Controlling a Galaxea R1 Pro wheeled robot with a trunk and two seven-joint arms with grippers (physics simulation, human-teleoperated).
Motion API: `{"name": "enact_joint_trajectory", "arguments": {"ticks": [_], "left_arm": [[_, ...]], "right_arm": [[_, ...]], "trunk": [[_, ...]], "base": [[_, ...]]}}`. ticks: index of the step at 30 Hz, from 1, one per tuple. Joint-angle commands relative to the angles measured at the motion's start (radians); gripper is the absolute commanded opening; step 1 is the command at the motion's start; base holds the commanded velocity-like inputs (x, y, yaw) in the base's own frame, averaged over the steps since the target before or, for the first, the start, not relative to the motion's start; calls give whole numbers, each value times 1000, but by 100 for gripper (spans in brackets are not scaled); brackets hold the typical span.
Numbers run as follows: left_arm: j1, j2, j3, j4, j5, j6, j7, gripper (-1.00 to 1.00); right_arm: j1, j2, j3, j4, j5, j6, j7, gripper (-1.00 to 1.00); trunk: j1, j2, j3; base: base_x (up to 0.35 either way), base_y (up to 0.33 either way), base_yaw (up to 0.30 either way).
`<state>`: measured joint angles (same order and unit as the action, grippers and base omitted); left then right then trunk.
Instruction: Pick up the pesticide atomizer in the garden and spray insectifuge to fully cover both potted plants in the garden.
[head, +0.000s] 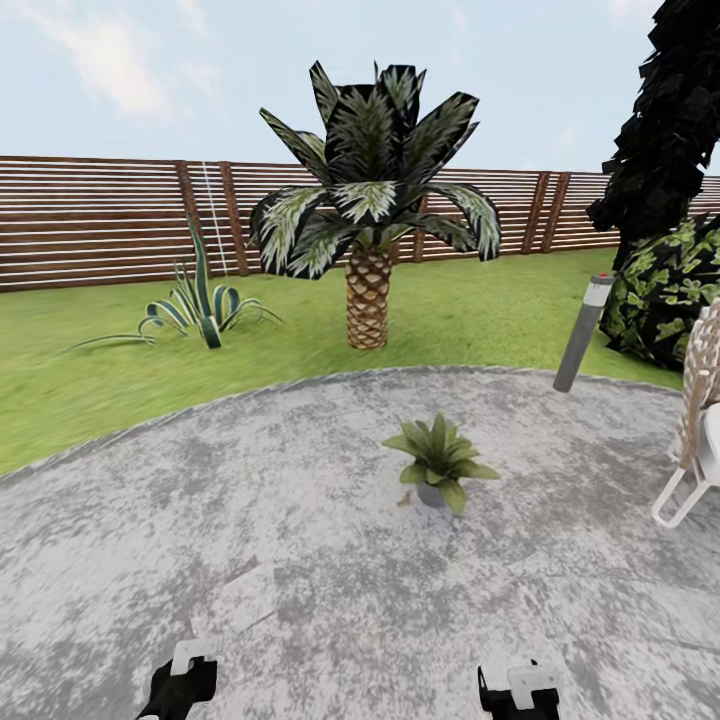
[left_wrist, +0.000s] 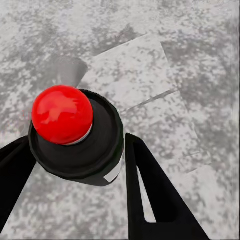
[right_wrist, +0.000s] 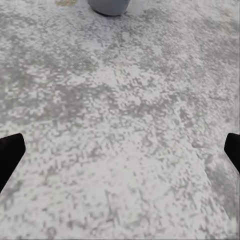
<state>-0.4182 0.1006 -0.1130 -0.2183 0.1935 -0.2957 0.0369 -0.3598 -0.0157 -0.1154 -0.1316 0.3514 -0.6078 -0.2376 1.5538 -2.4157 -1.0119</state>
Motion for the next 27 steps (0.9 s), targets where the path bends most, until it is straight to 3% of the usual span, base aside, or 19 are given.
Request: {"name": "enact_joint_trajectory", "arguments": {"ticks": [1,17,27], "left_arm": [[-1,1,-8,0,7,-3,4,-100],[-1,1,-9,0,7,-3,4,-100],[-1,1,-9,0,7,-3,4,-100]], "right_arm": [[-1,0,-7,1,11,-3,-3,100],[-1,0,-7,1,11,-1,-3,100],[-1,0,-7,1,11,-1,-3,100]], "trunk": [[0,0,-1],[0,0,-1],[0,0,-1]], "base": [[239,-195,0],[182,-229,0],[62,-266,15]]}}
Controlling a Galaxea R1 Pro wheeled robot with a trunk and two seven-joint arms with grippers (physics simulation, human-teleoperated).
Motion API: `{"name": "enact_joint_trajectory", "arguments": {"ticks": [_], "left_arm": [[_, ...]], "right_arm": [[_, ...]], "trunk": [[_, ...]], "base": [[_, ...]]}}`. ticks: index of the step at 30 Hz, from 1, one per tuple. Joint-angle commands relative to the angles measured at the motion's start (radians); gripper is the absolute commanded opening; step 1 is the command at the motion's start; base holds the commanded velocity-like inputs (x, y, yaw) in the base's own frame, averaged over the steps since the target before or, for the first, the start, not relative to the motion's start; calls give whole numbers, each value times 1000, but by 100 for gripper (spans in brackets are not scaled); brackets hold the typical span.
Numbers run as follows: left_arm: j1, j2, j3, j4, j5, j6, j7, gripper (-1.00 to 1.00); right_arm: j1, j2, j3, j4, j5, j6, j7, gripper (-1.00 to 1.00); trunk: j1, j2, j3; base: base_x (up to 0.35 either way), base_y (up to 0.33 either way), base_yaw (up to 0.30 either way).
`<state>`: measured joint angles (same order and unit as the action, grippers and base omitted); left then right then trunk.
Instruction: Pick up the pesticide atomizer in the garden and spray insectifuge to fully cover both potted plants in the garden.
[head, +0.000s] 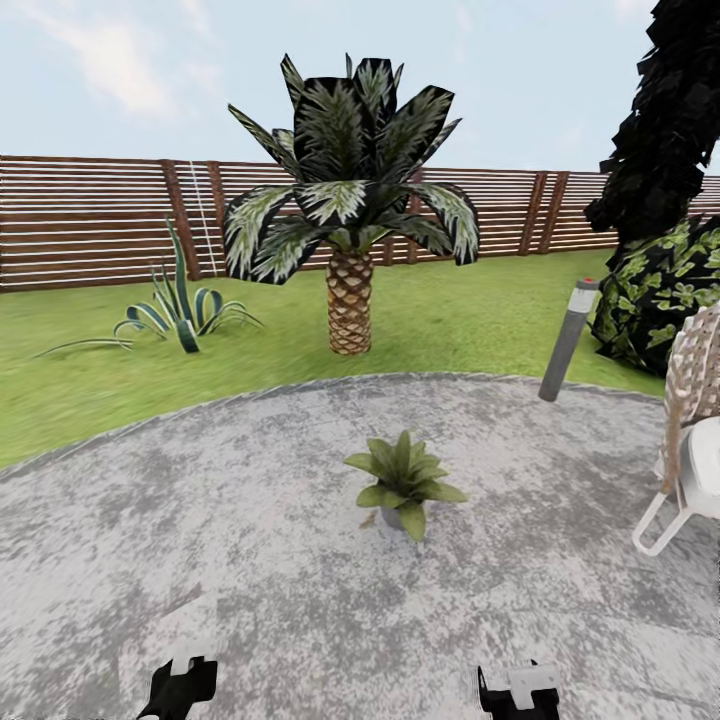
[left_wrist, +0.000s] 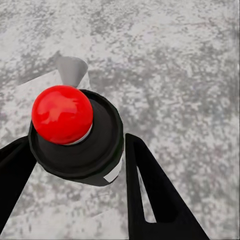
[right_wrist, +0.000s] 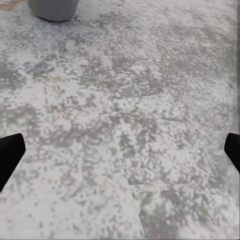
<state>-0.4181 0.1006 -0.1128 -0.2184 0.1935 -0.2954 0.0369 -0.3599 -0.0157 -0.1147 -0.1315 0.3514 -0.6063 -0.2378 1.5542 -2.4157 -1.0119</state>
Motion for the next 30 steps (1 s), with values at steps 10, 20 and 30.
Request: {"name": "enact_joint_trajectory", "arguments": {"ticks": [10,20,30], "left_arm": [[-1,1,-9,1,7,-4,4,-100],[-1,1,-8,1,7,-4,4,-100],[-1,1,-9,1,7,-4,4,-100]], "right_arm": [[-1,0,-8,1,11,-3,-3,100],[-1,0,-7,1,11,-3,-3,100],[-1,0,-7,1,11,-3,-3,100]], "trunk": [[0,0,-1],[0,0,-1],[0,0,-1]], "base": [[1,-275,52],[0,-275,17],[43,-275,215]]}}
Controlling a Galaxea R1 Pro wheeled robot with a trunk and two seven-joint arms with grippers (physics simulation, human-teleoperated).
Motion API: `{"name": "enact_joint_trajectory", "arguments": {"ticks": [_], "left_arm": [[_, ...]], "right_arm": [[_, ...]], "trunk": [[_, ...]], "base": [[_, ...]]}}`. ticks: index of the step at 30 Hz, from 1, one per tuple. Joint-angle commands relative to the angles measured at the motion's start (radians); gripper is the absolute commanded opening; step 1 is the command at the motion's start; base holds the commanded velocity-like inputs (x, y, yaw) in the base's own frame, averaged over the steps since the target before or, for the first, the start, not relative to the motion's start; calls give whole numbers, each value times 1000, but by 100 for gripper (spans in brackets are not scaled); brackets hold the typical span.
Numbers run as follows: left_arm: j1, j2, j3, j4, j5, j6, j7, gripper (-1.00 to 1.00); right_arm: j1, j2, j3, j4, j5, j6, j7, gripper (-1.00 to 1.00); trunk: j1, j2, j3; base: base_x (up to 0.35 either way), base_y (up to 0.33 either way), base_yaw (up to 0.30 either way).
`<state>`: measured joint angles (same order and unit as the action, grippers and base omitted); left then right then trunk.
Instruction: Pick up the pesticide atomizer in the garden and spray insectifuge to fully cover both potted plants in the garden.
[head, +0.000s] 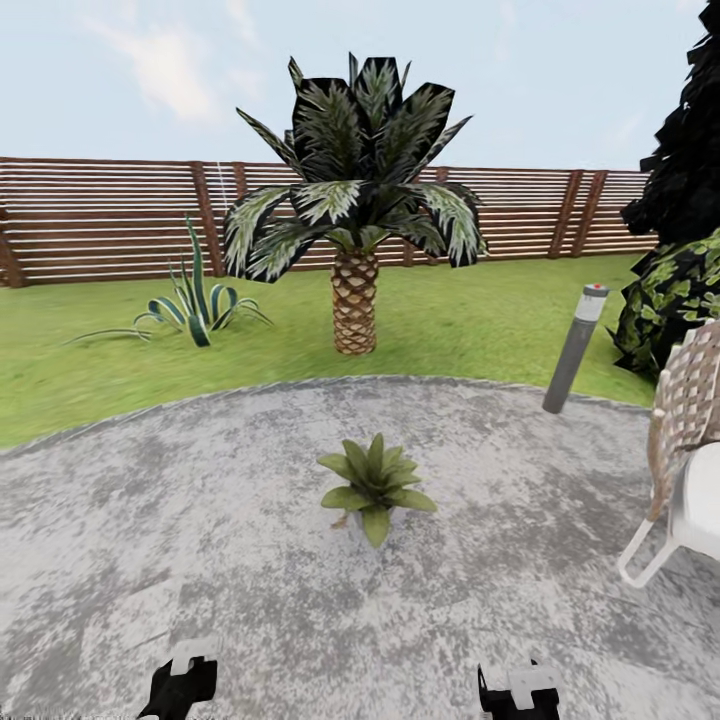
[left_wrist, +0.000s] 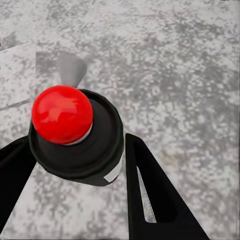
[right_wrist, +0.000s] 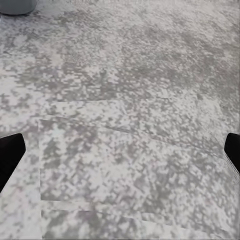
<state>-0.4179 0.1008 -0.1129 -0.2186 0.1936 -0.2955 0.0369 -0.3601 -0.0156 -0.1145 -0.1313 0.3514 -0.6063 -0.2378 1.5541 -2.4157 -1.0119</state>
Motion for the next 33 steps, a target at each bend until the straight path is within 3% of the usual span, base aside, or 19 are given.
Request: {"name": "enact_joint_trajectory", "arguments": {"ticks": [1,8,25,27,28,30,31,32,33], "left_arm": [[-1,0,-9,1,7,-4,4,-100],[-1,0,-8,1,7,-4,4,-100],[-1,7,-12,-2,2,-5,4,-100],[-11,11,-95,-15,-127,-3,-22,-100],[-19,15,-131,-18,-231,0,-96,-100],[-22,23,-141,-18,-316,4,-211,-100],[-23,37,-143,-19,-380,10,-313,-100],[-29,58,-142,-21,-429,21,-408,-100],[-41,72,-142,-22,-452,31,-464,-100]], "right_arm": [[0,0,-7,1,11,-3,-3,100],[0,0,-8,1,11,-3,-3,100],[0,1,-7,0,9,-4,-3,100],[0,-2,-8,-13,13,-3,-1,100],[-1,-5,18,-52,37,-2,19,100],[-1,-5,86,-103,105,4,81,100],[-1,-6,133,-143,165,27,145,100],[-4,-7,157,-173,211,74,211,100],[-8,-7,167,-188,231,114,256,100]], "trunk": [[0,0,-1],[0,0,-1],[0,0,-1],[0,0,-1],[0,0,-1],[0,0,-1],[0,0,-1],[0,0,-1],[0,0,-1]], "base": [[91,-275,265],[92,-275,204],[91,-247,5],[3,-7,0],[1,-2,0],[0,-1,0],[0,0,0],[0,0,0],[0,0,0]]}}
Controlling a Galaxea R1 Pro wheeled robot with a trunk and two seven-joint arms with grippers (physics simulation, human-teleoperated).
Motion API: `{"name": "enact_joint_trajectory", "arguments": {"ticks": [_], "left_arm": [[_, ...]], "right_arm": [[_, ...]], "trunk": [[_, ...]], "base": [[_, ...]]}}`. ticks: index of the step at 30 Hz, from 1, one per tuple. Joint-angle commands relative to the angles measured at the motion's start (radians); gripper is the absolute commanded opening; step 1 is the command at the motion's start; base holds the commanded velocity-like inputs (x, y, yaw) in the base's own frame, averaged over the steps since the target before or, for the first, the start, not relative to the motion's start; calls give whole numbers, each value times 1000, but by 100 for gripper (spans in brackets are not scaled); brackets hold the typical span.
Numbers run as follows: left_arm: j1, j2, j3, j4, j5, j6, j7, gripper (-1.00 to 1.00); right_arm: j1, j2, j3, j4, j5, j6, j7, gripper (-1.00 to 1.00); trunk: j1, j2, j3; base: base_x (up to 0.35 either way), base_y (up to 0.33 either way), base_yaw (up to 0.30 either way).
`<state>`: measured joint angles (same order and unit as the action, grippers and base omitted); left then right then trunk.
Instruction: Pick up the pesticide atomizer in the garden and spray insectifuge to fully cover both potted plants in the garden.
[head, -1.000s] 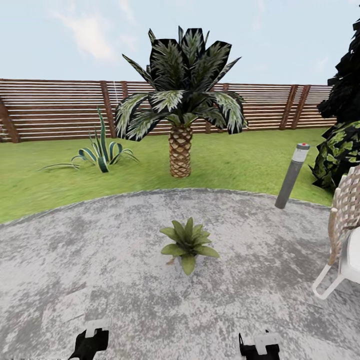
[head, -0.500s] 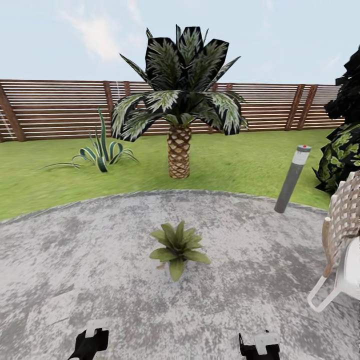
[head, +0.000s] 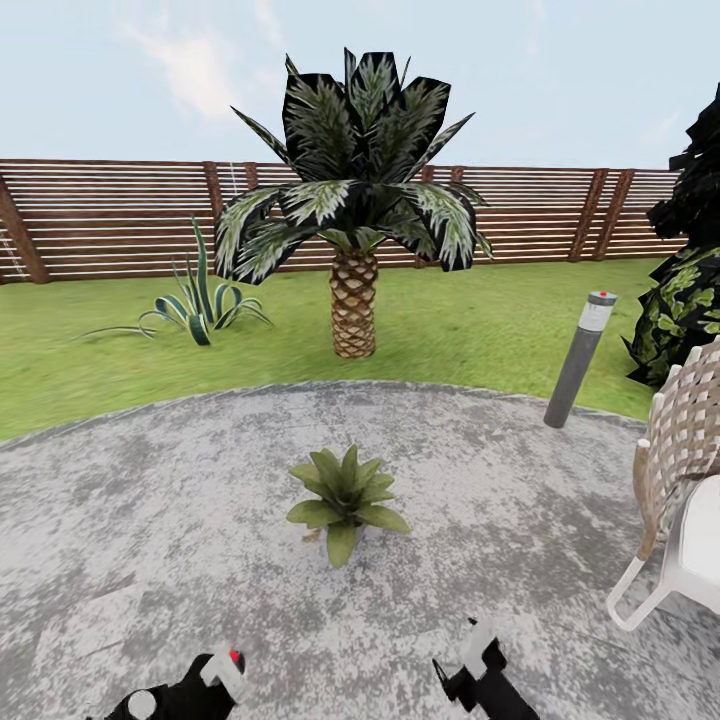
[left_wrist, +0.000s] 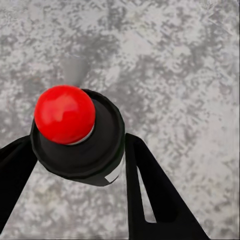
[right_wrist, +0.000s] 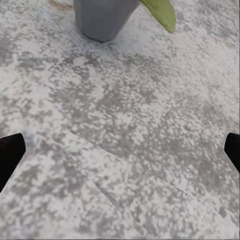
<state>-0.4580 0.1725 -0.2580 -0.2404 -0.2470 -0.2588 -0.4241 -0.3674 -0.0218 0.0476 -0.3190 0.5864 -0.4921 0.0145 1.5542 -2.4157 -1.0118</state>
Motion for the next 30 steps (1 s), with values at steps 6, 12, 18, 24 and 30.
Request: {"name": "enact_joint_trajectory", "arguments": {"ticks": [6,12,18,24,30], "left_arm": [[-121,39,-3,-2,-135,60,-321,-100],[-179,17,2,-7,-315,131,-421,-100],[-180,-14,-9,-72,-327,197,-525,-100],[-180,-75,-64,-77,-395,218,-535,-100],[-180,-117,-69,-77,-402,226,-533,-100]], "right_arm": [[-96,-3,27,-94,33,142,382,100],[-150,0,57,-102,53,146,605,-100],[-151,75,108,-130,84,145,685,-100],[-151,106,109,-130,84,145,692,-100],[-151,156,109,-130,83,145,694,-100]], "trunk": [[0,0,-1],[0,0,-1],[0,0,-1],[0,0,-1],[0,0,-1]], "base": [[0,0,0],[0,0,0],[0,0,0],[0,0,0],[0,0,0]]}}
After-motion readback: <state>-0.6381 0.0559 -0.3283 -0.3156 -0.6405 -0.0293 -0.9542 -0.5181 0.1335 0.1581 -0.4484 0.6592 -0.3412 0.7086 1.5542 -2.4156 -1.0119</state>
